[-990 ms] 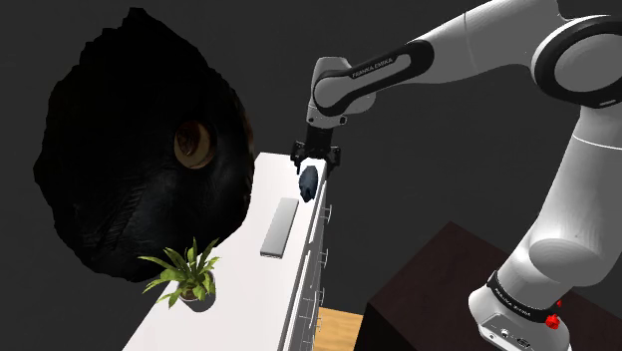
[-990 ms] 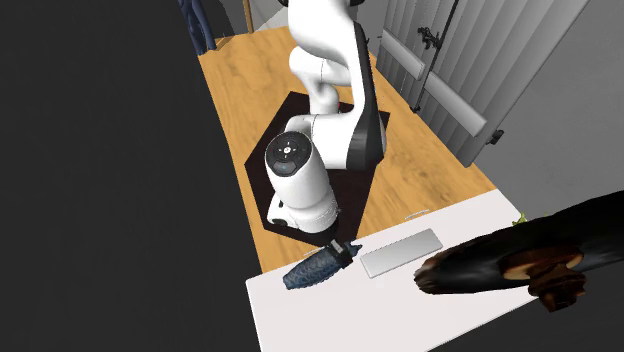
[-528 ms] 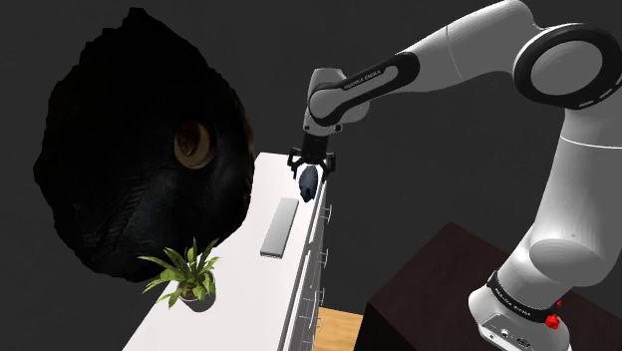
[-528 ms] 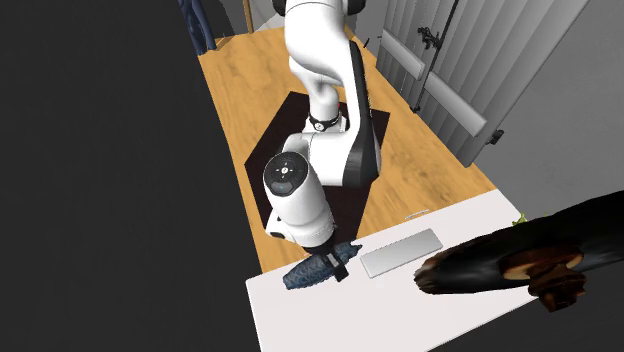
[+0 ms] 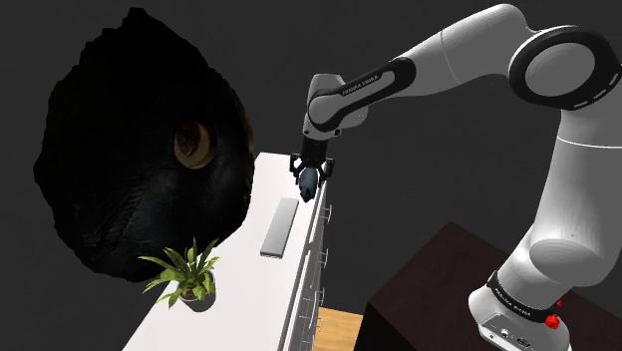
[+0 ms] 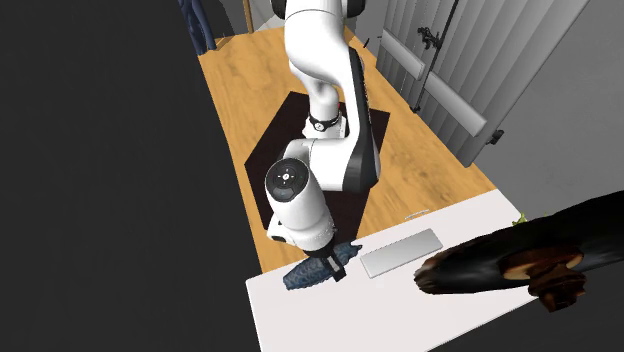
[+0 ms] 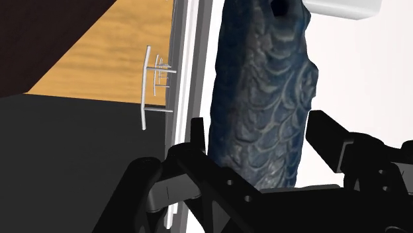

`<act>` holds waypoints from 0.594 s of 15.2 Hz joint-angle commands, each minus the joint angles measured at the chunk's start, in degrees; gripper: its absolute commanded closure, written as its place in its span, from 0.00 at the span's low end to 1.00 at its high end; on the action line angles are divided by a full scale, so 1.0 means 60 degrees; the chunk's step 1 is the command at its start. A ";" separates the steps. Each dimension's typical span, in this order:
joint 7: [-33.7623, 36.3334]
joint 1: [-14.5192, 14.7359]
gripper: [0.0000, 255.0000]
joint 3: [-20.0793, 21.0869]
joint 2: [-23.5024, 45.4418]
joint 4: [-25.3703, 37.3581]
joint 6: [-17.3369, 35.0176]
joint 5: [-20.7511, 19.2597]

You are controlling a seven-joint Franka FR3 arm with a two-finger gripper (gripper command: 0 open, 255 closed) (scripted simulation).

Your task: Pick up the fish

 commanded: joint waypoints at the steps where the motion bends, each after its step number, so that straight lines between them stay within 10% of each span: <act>1: -0.0004 -0.0003 1.00 -0.0004 0.0010 -0.0007 0.0007 -0.0003; 9: 0.0074 -0.0021 1.00 0.0004 -0.0252 0.0184 -0.0436 0.0004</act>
